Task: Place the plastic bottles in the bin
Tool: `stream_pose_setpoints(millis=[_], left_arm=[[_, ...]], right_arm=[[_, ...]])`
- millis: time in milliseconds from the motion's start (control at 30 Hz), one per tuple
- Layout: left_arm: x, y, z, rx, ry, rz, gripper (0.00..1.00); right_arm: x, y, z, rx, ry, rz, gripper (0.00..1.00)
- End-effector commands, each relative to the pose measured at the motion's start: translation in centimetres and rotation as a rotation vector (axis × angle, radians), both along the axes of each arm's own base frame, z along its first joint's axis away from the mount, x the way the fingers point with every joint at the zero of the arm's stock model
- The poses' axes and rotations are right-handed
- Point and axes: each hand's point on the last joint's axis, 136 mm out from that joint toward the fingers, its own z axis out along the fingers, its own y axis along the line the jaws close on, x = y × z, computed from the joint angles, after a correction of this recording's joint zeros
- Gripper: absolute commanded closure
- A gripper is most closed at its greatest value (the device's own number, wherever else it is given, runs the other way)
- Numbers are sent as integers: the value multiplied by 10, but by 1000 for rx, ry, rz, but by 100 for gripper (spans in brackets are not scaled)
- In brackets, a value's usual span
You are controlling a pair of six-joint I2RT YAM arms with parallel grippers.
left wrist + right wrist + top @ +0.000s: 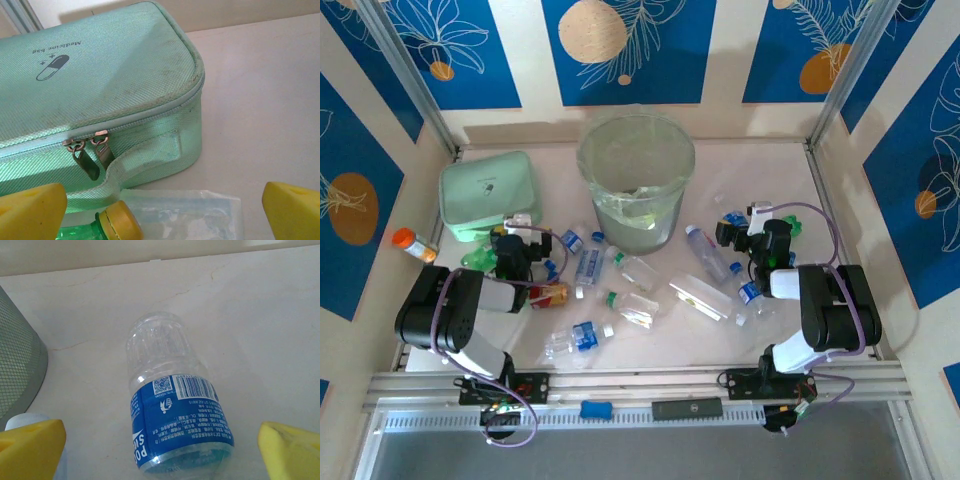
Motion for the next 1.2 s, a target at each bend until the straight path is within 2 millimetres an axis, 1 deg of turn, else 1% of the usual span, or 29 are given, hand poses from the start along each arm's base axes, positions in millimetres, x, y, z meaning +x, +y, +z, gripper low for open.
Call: stream_pose_setpoints(millis=[0,800,833,900,967,1033,1167], left_arm=[[5,1,5,-17,-13,-2,0],[7,1,3,-43,3,-26,0],[7,1,3,-44,1,-26,0],[6,1,4,-42,-4,-26,0],[5,2,8,-39,-10,-16,0],[2,4,19,-39,-13,-6,0],[-6,14,47,-32,-29,59,0]], right_arm=[[2,1,4,-6,-15,8,1],[3,1,5,2,-14,13,0],[2,1,5,-1,-18,13,1],[2,1,9,-11,-20,3,2],[3,0,19,-28,-20,-16,2],[1,-1,31,-40,-17,-30,2],[-3,-10,58,-45,-15,-111,2]])
